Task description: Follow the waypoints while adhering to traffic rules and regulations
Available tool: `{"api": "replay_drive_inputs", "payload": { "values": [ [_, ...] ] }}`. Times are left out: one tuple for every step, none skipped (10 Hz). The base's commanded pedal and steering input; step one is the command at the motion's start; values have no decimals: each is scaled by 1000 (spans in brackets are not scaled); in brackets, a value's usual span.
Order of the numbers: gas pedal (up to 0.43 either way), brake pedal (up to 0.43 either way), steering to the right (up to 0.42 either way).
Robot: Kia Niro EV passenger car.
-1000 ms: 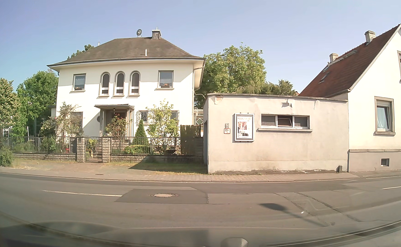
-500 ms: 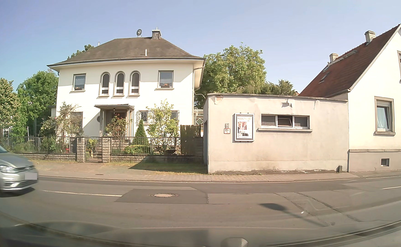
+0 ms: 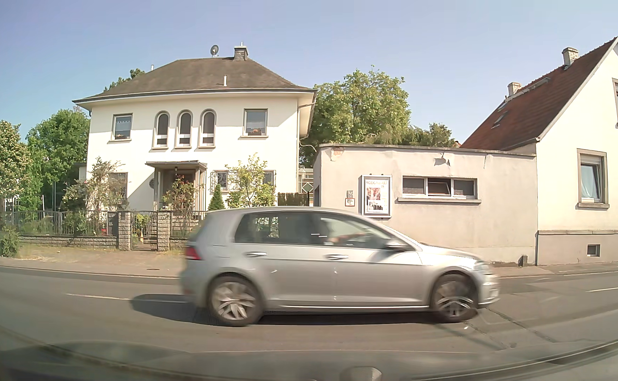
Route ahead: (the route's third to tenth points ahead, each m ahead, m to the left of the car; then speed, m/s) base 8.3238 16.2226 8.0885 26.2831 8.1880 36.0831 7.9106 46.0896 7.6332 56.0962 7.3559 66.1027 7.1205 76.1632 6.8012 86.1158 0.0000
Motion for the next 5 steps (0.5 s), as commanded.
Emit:
{"api": "replay_drive_inputs", "payload": {
  "values": [
    [0,262,-247],
    [0,262,-247],
    [0,256,-247],
    [0,250,-247],
    [0,250,-247]
  ]
}}
